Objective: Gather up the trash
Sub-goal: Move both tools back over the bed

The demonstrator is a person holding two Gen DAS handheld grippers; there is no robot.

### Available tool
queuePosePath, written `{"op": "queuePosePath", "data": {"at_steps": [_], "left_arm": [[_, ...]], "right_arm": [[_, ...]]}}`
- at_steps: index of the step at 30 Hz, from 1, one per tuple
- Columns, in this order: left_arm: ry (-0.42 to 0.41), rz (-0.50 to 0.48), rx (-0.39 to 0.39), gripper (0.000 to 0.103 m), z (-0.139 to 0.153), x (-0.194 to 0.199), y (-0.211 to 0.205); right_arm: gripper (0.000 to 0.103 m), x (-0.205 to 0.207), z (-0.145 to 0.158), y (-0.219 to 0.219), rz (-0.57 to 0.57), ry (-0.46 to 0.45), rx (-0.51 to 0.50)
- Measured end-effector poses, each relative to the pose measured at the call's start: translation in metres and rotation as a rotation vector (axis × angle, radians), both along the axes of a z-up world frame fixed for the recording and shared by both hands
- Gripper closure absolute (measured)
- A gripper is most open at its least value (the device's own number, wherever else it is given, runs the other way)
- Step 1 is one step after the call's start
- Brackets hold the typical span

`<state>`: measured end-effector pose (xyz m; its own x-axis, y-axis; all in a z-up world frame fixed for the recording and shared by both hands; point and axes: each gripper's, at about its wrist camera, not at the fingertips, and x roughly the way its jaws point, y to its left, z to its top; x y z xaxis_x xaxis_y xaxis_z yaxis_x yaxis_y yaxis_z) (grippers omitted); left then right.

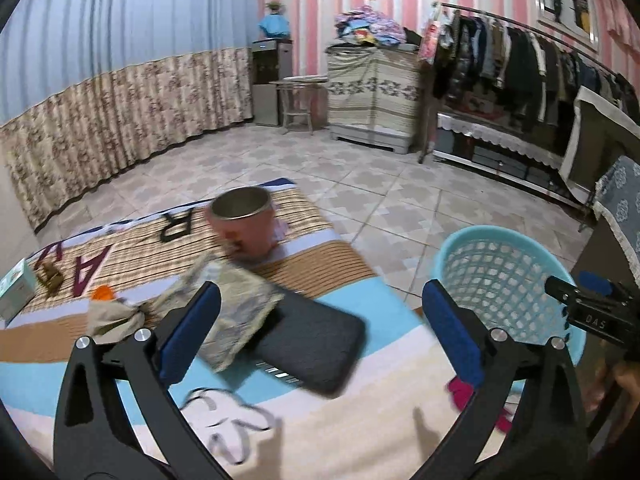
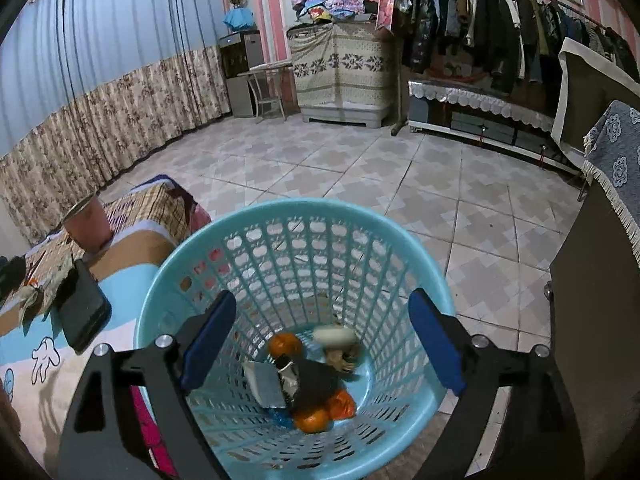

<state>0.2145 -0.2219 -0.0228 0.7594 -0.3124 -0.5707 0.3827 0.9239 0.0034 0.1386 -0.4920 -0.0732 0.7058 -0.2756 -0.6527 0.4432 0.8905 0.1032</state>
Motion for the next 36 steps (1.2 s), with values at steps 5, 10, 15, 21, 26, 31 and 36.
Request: {"op": "queuePosePath", "data": {"at_steps": [5, 10, 15, 21, 26, 31, 36], "left_arm": [[-0.003, 0.077, 0.002, 0.006, 0.0, 0.001, 0.043], [0.015, 0.162, -0.005, 0.006, -0.005, 0.007, 0.094], [0.034, 0.237, 0.0, 0.006, -0.017, 0.013, 0.141], [0.083, 0.31, 0.004, 0.006, -0.037, 0.033, 0.183], [0.137, 0.332, -0.012, 0.007, -0.051, 0.057, 0.197], [0.192, 0.321, -0.003, 0.018, -0.063, 0.08, 0.194], [0.256, 0.299, -0.005, 0.033, -0.078, 0.096, 0.19]], "right_arm": [[0.016, 0.002, -0.003, 0.014, 0.018, 0.012, -0.01], [0.016, 0.008, 0.0, 0.033, 0.043, 0.006, -0.018], [0.016, 0.019, 0.0, 0.062, 0.09, 0.011, -0.04], [0.016, 0.033, -0.002, 0.096, 0.152, 0.032, -0.059], [0.016, 0.052, 0.001, 0.126, 0.203, 0.023, -0.056], [0.016, 0.073, 0.005, 0.162, 0.271, 0.015, -0.068], [0.016, 0.091, 0.003, 0.183, 0.3, 0.023, -0.05]]}}
